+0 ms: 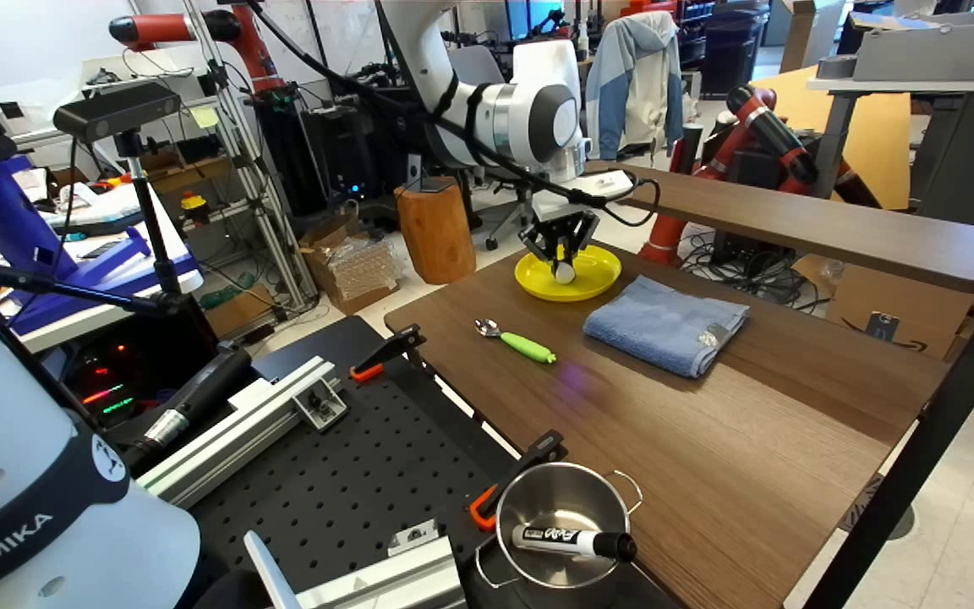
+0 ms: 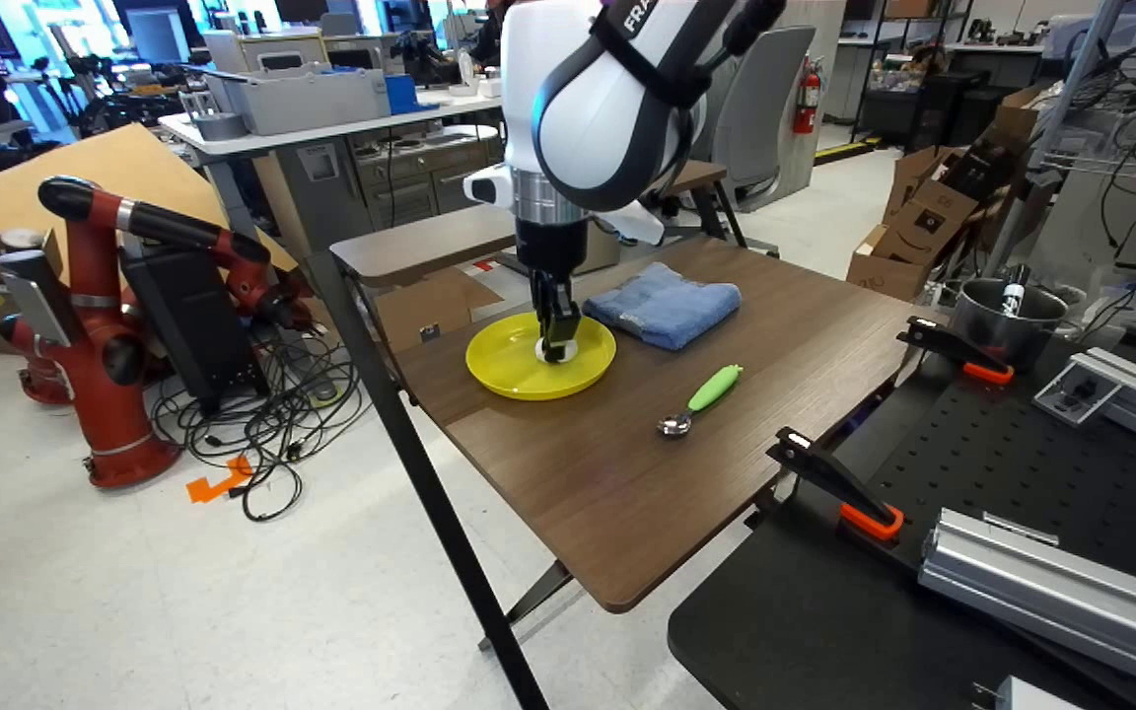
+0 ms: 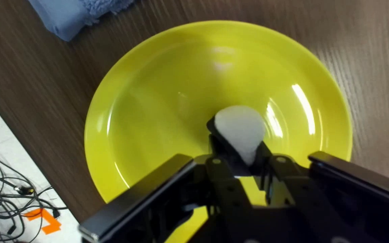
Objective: Place the white plush toy on the yellow plate
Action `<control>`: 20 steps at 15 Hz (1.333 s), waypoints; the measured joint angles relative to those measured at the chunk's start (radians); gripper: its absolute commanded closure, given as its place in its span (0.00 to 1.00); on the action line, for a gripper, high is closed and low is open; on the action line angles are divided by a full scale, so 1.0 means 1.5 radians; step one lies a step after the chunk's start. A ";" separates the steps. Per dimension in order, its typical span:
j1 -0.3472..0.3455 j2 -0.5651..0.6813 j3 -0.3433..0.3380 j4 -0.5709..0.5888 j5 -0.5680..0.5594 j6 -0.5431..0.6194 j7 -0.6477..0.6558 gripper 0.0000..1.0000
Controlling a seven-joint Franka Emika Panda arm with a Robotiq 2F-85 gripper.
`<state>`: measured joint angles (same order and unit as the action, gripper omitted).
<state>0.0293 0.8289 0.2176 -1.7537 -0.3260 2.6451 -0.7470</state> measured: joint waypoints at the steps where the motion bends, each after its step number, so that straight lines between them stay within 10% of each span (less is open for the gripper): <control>1: 0.002 0.005 0.000 0.007 0.000 -0.001 0.001 0.45; 7: 0.014 0.007 0.000 0.025 0.000 -0.024 0.001 0.02; 20: 0.028 -0.109 -0.001 -0.044 -0.001 -0.023 0.033 0.00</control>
<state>0.0718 0.6657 0.2165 -1.8198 -0.3270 2.6112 -0.6969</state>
